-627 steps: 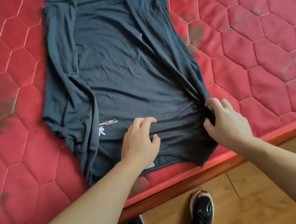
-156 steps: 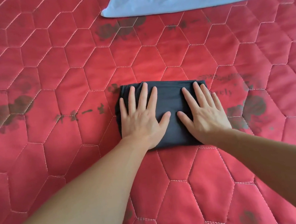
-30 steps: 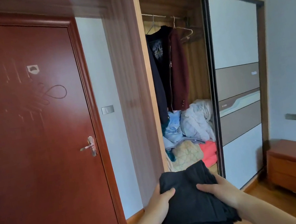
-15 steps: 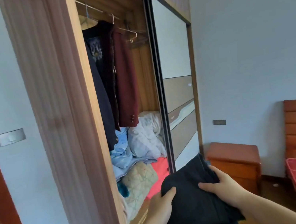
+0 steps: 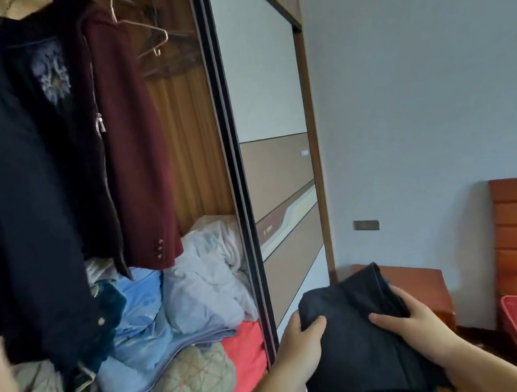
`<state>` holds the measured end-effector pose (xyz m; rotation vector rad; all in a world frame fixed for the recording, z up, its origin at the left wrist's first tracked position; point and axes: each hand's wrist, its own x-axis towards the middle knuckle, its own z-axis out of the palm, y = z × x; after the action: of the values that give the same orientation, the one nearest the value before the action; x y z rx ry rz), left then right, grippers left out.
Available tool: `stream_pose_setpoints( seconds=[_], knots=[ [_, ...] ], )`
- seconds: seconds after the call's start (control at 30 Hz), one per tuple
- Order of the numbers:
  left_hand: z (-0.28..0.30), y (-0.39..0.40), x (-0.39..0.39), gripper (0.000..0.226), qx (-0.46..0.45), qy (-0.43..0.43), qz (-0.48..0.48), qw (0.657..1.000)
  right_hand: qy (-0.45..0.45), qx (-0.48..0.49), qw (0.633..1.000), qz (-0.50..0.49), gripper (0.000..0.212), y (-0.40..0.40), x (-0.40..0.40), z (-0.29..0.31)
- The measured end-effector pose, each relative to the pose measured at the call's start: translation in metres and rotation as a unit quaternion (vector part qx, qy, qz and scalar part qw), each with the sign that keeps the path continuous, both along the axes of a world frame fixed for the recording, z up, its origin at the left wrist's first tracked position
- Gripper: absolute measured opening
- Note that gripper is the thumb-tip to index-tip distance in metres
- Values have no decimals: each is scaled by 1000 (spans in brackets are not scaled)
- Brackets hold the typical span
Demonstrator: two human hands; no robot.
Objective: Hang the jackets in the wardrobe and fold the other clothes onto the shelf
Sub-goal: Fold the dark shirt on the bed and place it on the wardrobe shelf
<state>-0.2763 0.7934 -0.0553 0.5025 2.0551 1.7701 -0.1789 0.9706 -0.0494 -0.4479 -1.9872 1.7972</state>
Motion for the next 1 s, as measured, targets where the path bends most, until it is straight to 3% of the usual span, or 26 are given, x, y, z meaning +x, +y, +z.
stream_pose_setpoints(
  seconds=[0.33,0.7,0.87,1.0],
  knots=[
    [-7,170,-172,32,24,-14,-68,997,-19,16,998,-59,33,144,-144,10],
    [-8,374,-369,31,19,-40,-148,988,-113,-65,985,-116,29,326,-320,11],
    [-18,469,-428,45,-10,-19,-161,987,-100,-74,982,-143,26,417,-379,-5],
    [-12,542,-472,33,-19,-2,-131,991,-60,-72,985,-141,20,497,-436,-16]
  ],
)
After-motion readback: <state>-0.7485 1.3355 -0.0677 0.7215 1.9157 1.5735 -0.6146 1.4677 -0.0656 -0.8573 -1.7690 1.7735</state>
